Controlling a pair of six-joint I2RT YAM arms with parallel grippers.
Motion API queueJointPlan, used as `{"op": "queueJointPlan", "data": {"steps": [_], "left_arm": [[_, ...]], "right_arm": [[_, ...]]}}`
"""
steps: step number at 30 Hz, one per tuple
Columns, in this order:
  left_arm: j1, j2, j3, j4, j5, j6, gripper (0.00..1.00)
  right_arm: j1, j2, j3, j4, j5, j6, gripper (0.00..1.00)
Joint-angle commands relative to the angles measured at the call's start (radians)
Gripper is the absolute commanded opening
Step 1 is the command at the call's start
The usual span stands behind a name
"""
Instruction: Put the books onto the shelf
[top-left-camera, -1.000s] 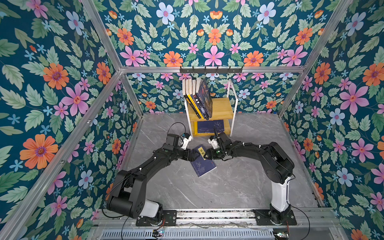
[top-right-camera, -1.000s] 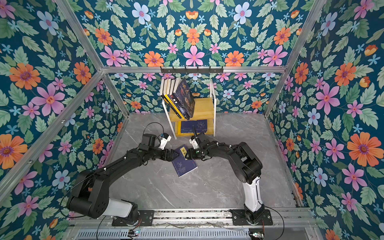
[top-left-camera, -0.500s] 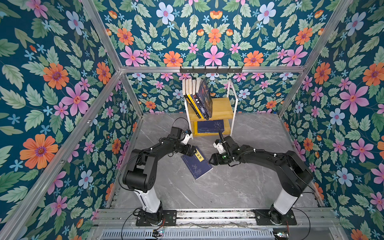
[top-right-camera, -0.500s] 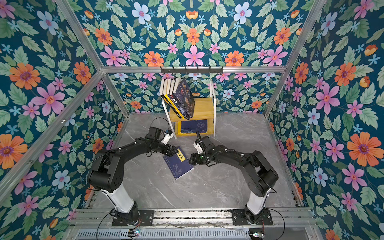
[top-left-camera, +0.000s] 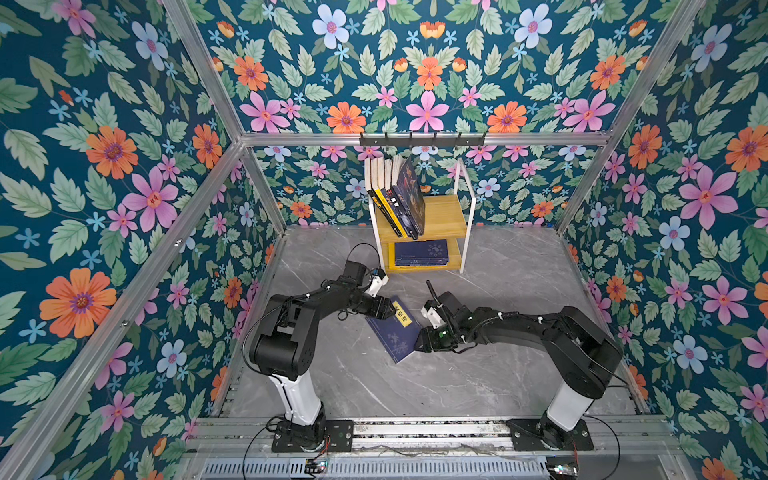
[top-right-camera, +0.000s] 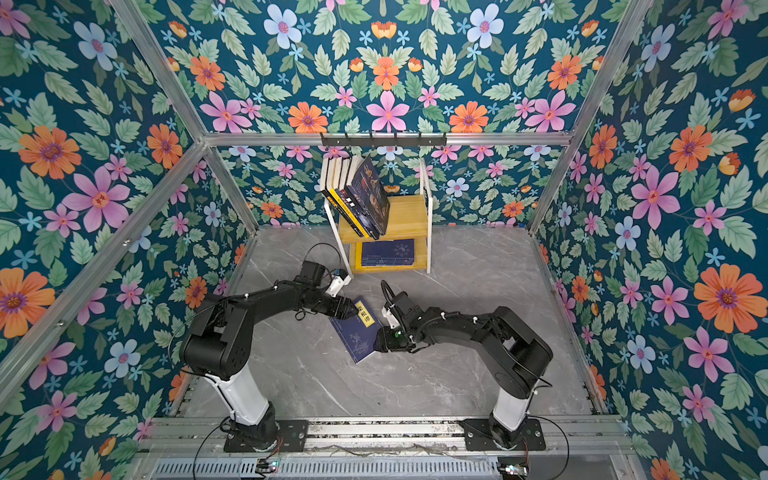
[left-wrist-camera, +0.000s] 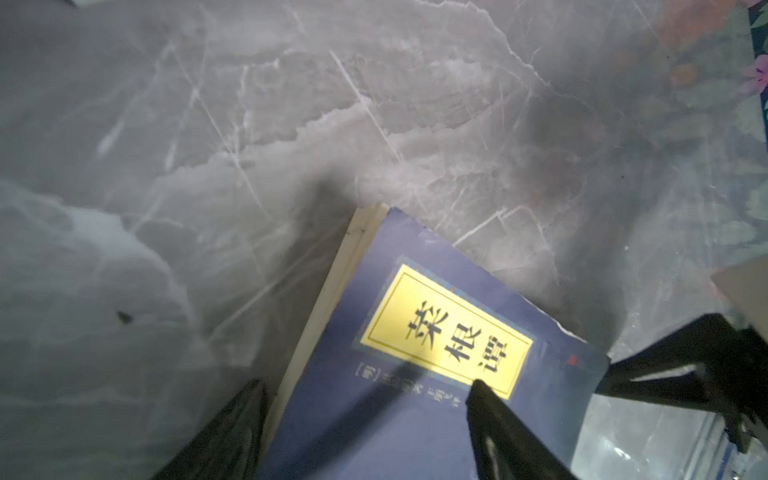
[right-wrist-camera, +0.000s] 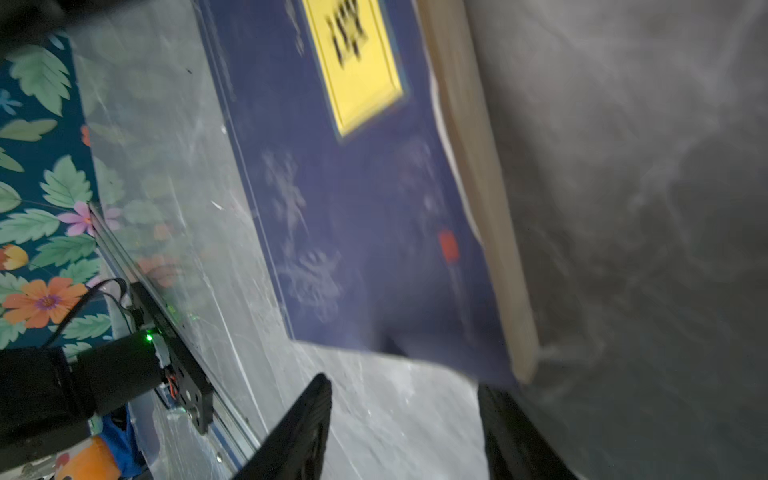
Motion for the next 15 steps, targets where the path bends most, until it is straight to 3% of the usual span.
{"op": "queueJointPlan", "data": {"steps": [1, 5, 11, 15], "left_arm": [[-0.003, -0.033, -0.047, -0.057, 0.05, -0.072, 0.74], [-0.009, -0.099, -0.117, -0.007, 0.107, -0.155, 0.66], [-0.011, -0.171, -0.205, 0.095, 0.16, -0.283, 0.4], [-0.01, -0.187, -0.201, 0.119, 0.189, -0.322, 0.36]], "right_arm": [[-0.01, 0.046, 0.043, 0.027, 0.017, 0.035, 0.57], [-0.066, 0.075, 0.076, -0.033, 0.032, 0.052, 0.57], [-0.127, 0.076, 0.103, -0.076, 0.059, 0.004, 0.57], [-0.126, 0.083, 0.124, -0.123, 0.09, -0.024, 0.57]]}}
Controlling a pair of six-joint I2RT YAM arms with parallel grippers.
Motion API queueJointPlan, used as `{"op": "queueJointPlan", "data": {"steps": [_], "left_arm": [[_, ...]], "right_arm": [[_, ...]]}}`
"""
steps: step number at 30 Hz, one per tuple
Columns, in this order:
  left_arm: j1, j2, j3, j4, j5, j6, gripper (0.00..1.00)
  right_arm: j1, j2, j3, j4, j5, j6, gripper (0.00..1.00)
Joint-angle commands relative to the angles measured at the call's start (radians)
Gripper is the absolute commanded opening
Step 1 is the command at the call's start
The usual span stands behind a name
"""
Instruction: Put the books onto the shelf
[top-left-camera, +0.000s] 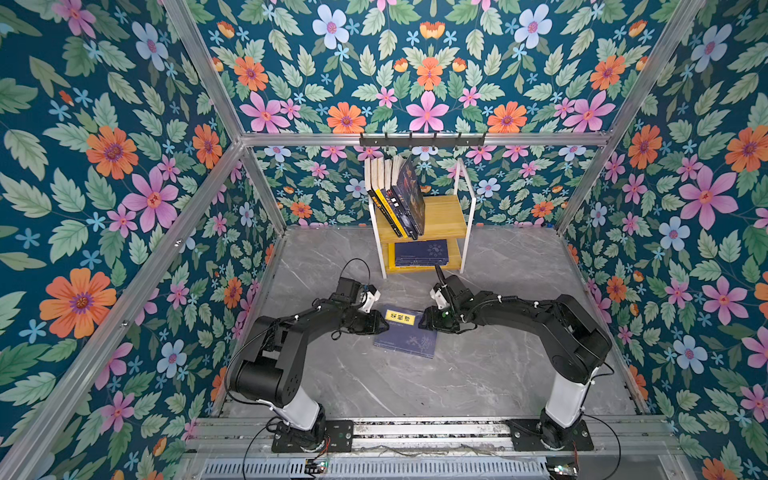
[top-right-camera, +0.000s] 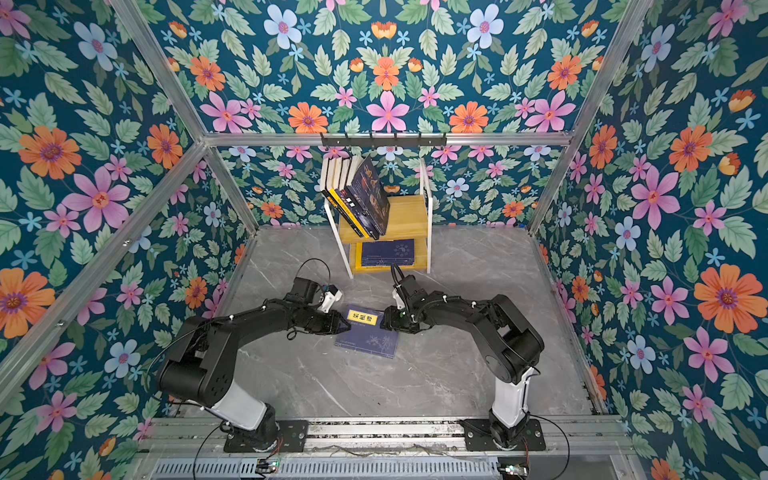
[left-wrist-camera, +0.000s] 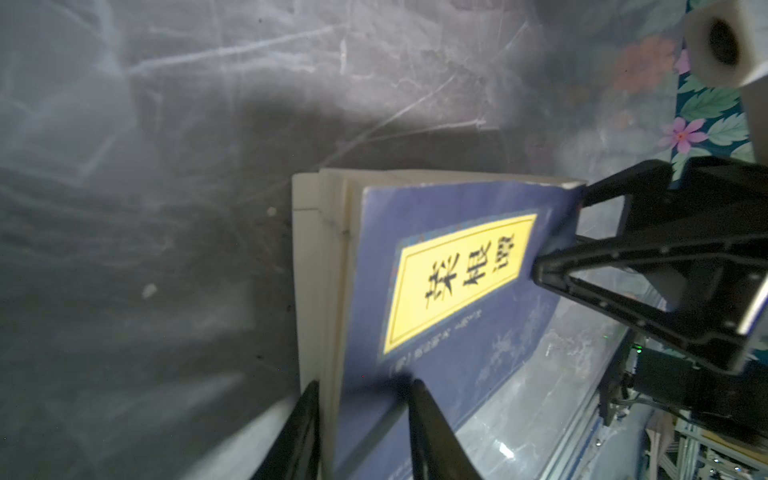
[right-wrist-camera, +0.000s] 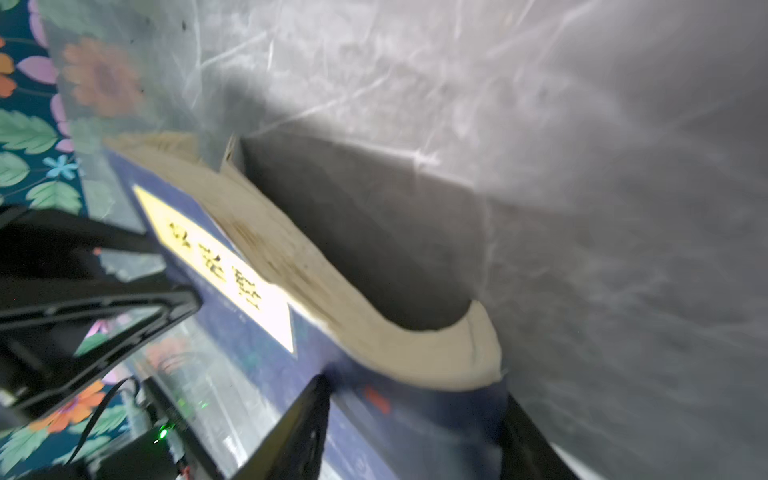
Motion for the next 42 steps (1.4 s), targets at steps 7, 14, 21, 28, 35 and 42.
{"op": "queueJointPlan", "data": {"steps": [7, 14, 21, 28, 35, 42], "left_arm": [[-0.001, -0.004, 0.017, 0.103, 0.152, -0.107, 0.24], [-0.002, -0.051, 0.012, 0.102, 0.157, -0.118, 0.0], [0.012, -0.083, 0.024, 0.094, 0.172, -0.116, 0.0], [0.023, -0.082, 0.019, 0.099, 0.159, -0.119, 0.0], [0.026, -0.066, 0.035, 0.089, 0.158, -0.12, 0.0], [0.028, -0.052, 0.039, 0.079, 0.159, -0.121, 0.0]], "right_arm": [[0.001, 0.02, 0.015, -0.069, 0.056, -0.012, 0.58], [-0.011, -0.014, 0.014, -0.109, 0.09, -0.033, 0.58], [-0.012, -0.054, 0.005, -0.118, 0.112, -0.037, 0.6], [-0.012, -0.144, -0.022, -0.168, 0.204, -0.088, 0.66], [-0.001, -0.347, -0.109, -0.219, 0.311, -0.19, 0.72], [0.172, -0.536, -0.217, -0.073, 0.495, -0.452, 0.74]]}}
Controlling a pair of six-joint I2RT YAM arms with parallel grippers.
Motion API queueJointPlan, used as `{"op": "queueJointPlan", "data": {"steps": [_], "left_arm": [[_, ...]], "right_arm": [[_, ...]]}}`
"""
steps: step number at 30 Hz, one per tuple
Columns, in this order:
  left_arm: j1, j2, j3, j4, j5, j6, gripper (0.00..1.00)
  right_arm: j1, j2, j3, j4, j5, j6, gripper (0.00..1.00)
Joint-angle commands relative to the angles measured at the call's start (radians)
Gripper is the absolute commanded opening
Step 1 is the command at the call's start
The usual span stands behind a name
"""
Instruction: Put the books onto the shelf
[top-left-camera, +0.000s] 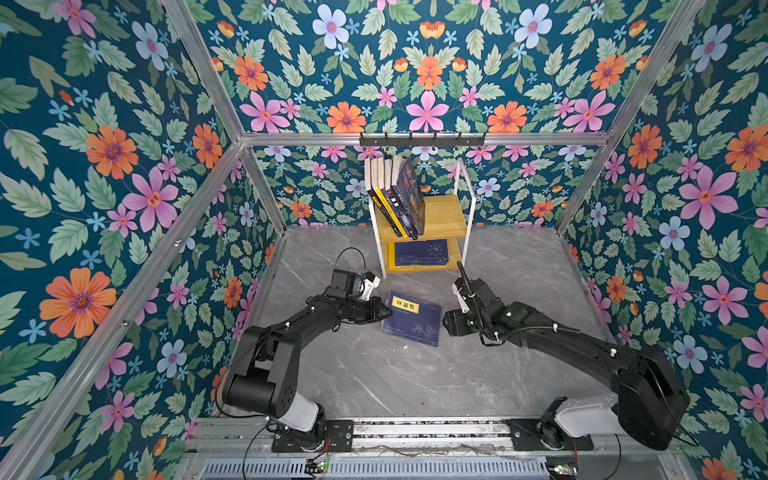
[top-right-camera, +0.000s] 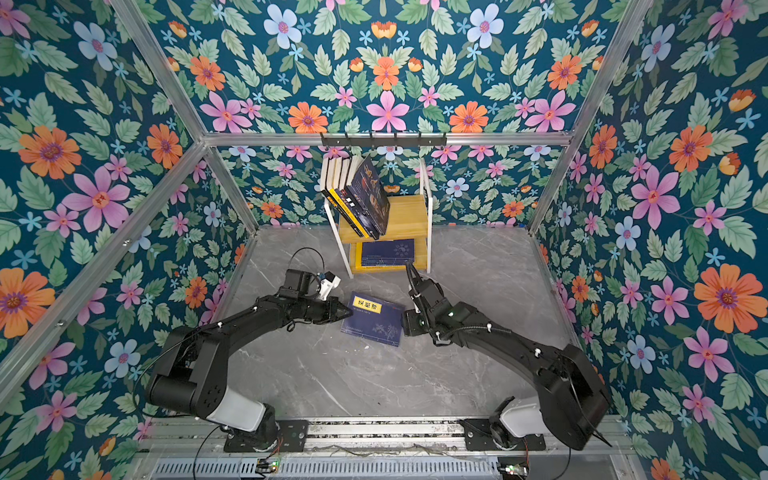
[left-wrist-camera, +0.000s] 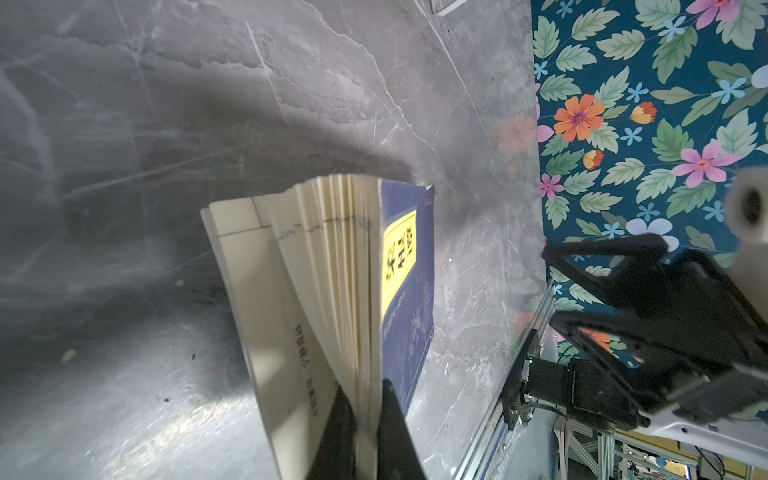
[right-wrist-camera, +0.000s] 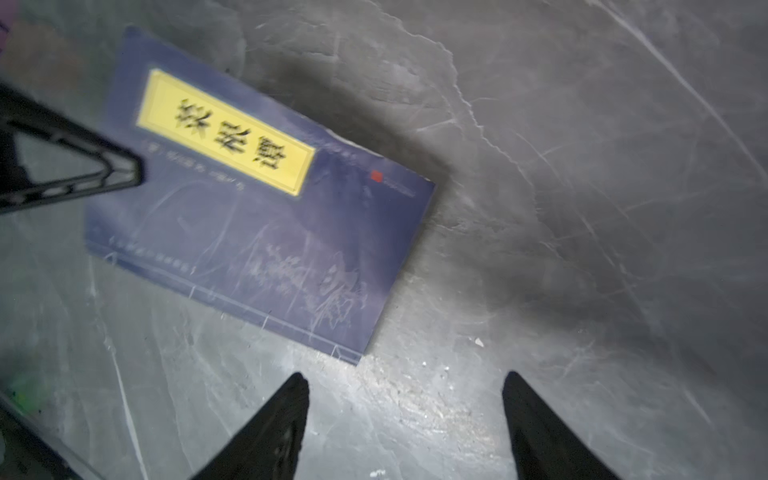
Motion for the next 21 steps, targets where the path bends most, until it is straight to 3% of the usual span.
{"op": "queueJointPlan", "data": {"steps": [1, 6, 10, 15, 21], "left_arm": [[0.001, 0.008, 0.011, 0.012, 0.018, 0.003, 0.0], [0.0, 0.024, 0.023, 0.008, 0.015, 0.003, 0.0], [0.0, 0.027, 0.032, -0.009, 0.008, 0.006, 0.0], [0.001, 0.025, 0.037, -0.011, 0.011, 0.0, 0.0], [0.001, 0.022, 0.036, -0.006, 0.015, 0.004, 0.0]], "right_arm": [[0.091, -0.032, -0.034, 0.119, 0.137, -0.215, 0.74], [0.222, 0.021, -0.057, 0.254, 0.206, -0.414, 0.74], [0.248, 0.124, 0.007, 0.229, 0.258, -0.414, 0.75], [0.319, 0.267, 0.057, 0.285, 0.309, -0.501, 0.76], [0.323, 0.405, 0.087, 0.36, 0.356, -0.541, 0.77]]}}
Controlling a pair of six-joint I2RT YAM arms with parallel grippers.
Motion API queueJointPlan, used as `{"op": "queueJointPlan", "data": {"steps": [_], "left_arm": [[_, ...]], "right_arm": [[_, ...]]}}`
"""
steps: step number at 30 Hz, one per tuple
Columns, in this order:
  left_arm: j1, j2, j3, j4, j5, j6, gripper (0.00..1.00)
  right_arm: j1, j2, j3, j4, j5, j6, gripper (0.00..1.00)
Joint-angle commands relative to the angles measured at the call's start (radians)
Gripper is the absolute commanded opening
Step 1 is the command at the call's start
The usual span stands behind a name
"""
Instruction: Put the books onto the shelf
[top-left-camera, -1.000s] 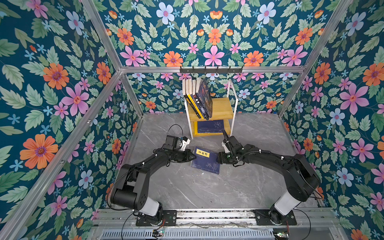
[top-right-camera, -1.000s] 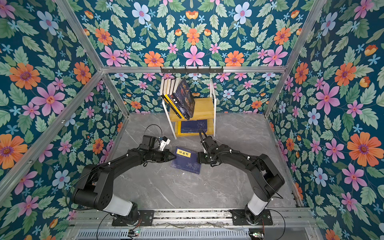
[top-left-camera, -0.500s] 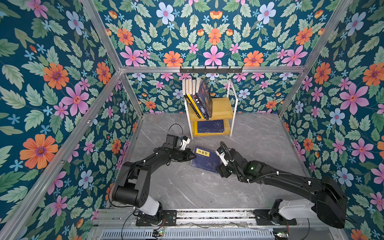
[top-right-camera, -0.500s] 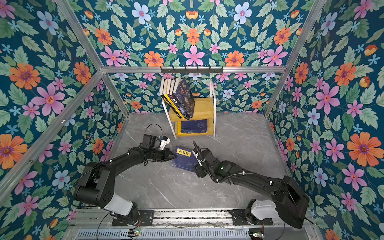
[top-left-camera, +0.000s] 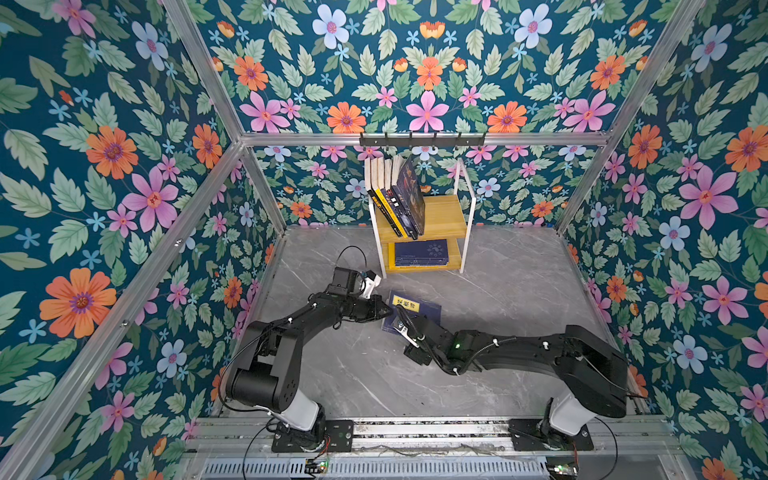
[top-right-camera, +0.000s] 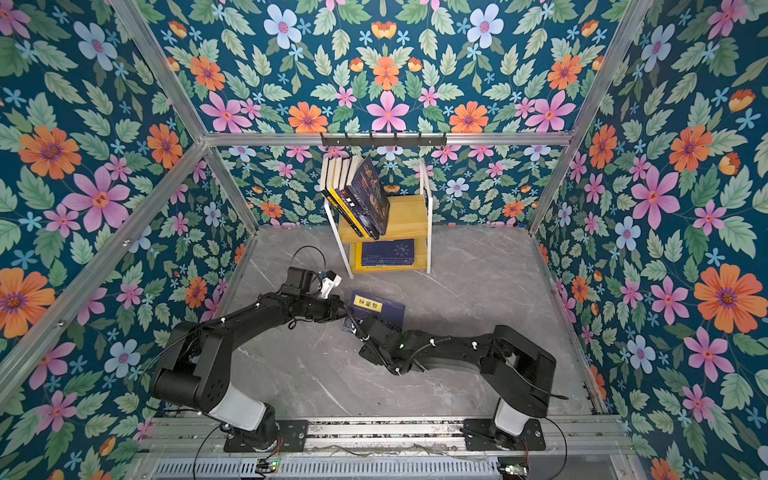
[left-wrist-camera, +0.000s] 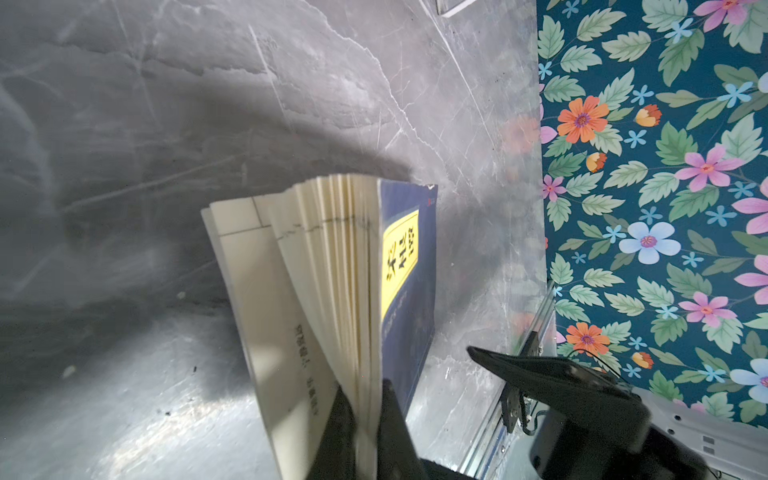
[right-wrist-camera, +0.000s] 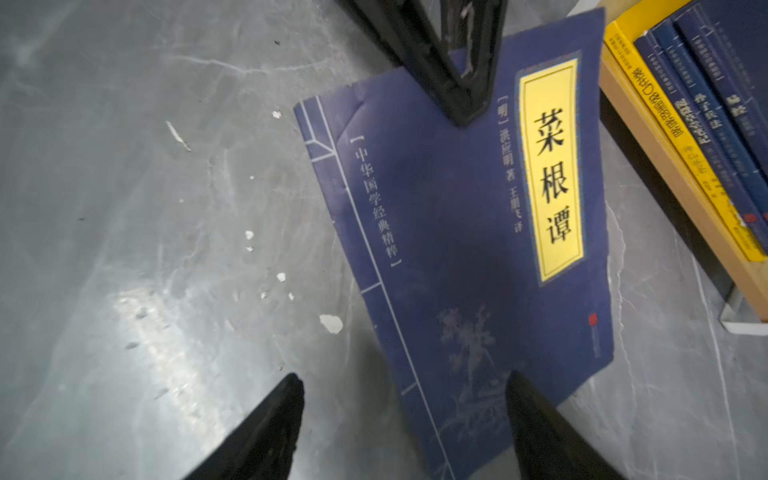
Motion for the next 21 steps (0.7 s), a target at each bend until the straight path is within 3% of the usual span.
{"op": "queueJointPlan", "data": {"steps": [1, 6, 7, 10, 12, 16, 21], "left_arm": [[0.001, -0.008, 0.004, 0.004, 0.014, 0.004, 0.0], [0.0, -0.013, 0.0, 0.005, 0.01, 0.005, 0.0], [0.001, -0.016, 0.0, 0.005, 0.011, 0.005, 0.0], [0.001, -0.023, 0.0, 0.003, 0.004, 0.008, 0.0], [0.011, -0.04, 0.002, 0.002, -0.024, 0.015, 0.07], [0.064, -0.123, 0.003, 0.016, -0.158, 0.023, 0.31], [0.156, -0.185, -0.022, 0.043, -0.142, 0.021, 0.47]], "right_arm": [[0.002, 0.046, 0.015, 0.077, 0.084, -0.059, 0.77], [0.002, 0.125, 0.032, 0.132, 0.135, -0.115, 0.66], [0.002, 0.133, 0.034, 0.132, 0.145, -0.118, 0.59], [0.002, 0.133, 0.019, 0.151, 0.179, -0.144, 0.21], [0.002, 0.124, 0.013, 0.136, 0.207, -0.163, 0.02], [0.002, 0.078, -0.031, 0.167, 0.274, -0.186, 0.0], [-0.002, 0.03, -0.046, 0.157, 0.291, -0.271, 0.0]]}}
